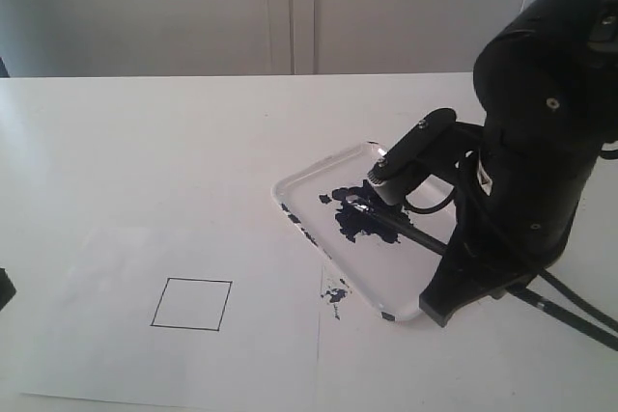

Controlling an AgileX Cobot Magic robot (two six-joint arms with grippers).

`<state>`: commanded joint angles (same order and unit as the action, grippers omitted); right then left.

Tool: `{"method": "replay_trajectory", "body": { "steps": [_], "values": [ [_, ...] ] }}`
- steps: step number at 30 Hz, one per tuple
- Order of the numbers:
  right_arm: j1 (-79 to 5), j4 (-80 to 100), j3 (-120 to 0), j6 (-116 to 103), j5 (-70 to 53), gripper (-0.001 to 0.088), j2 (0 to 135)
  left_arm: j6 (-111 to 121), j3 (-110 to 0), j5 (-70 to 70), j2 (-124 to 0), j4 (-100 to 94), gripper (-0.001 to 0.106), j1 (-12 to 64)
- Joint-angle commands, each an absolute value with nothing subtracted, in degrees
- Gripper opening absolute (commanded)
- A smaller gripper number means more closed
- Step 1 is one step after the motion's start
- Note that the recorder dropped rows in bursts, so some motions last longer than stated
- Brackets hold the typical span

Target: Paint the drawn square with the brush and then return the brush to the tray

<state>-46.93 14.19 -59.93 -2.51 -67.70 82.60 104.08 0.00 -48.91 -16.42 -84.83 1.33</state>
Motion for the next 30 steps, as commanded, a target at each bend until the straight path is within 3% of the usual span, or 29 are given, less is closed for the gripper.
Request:
{"method": "replay_trajectory", "body": {
  "steps": [6,17,30],
  "values": [
    [-47.85,13.38,-60.77,-1.41,-67.7,0.0,82.6,112.03,0.0,-43.4,-18.15,-91.6,0.0,1.33],
    [-56.8,13.52,-68.03,-1.33,-69.96,0.0,85.45,114.64,-3.7,-36.69,-28.45,-93.89,0.0,1.33],
    [-63.93,13.55,-73.28,-1.45,-69.96,0.0,92.81,111.96,-11.55,-35.04,-53.78,-93.74,0.0,1.33]
  ]
}}
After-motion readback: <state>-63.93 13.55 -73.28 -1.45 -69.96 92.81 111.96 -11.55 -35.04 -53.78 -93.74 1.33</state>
